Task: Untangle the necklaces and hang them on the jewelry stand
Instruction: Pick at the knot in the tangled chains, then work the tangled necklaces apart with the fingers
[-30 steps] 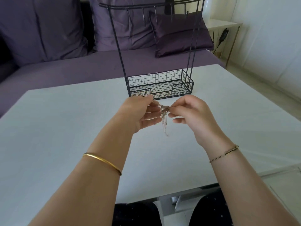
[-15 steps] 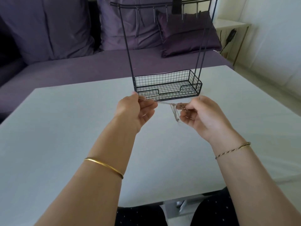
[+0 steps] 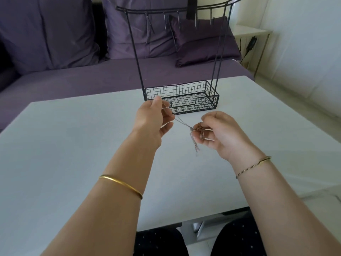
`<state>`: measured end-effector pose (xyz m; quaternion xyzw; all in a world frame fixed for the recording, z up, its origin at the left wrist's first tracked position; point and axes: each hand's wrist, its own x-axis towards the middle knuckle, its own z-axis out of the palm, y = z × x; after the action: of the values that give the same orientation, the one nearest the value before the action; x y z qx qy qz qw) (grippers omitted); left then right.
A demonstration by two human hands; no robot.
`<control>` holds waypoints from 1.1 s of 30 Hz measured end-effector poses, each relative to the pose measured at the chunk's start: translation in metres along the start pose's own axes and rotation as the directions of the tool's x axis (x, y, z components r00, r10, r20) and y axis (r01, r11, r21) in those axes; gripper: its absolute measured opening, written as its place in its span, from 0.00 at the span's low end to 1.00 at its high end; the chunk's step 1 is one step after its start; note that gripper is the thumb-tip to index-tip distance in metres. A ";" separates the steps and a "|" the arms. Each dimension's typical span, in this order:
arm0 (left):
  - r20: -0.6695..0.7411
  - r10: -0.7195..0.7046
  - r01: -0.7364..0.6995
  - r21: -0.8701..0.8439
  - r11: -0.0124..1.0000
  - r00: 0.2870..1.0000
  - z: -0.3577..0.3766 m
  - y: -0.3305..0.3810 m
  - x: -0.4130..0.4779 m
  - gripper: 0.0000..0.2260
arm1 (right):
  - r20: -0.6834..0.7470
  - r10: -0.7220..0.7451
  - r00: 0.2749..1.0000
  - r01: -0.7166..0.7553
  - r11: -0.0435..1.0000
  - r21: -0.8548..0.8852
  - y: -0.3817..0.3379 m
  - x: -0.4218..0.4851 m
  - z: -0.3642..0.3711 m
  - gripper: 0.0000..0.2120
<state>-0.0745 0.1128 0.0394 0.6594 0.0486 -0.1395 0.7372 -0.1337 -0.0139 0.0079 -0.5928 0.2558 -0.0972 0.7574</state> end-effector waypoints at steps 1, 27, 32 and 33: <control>0.007 0.012 -0.012 0.003 1.000 1.000 0.002 0.000 -0.001 0.14 | -0.005 0.017 1.000 -0.017 1.000 -0.006 0.000 -0.001 0.000 0.09; 0.278 0.173 -0.222 0.154 0.963 0.945 0.013 0.019 -0.036 0.11 | 0.333 0.110 0.936 -0.045 0.979 -0.198 0.002 -0.017 0.005 0.04; 0.319 0.100 -0.128 0.068 0.989 0.942 0.009 0.022 -0.037 0.10 | 0.355 0.111 0.928 -0.009 0.961 -0.275 -0.002 -0.016 0.006 0.11; 0.345 0.076 -0.101 0.055 0.993 0.935 0.009 0.021 -0.038 0.10 | 0.362 0.114 0.925 -0.007 0.959 -0.284 -0.002 -0.016 0.007 0.11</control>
<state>-0.1062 0.1114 0.0708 0.6527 -0.1151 -0.2205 0.7156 -0.1436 -0.0013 0.0153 -0.6923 0.1359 0.0782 0.7044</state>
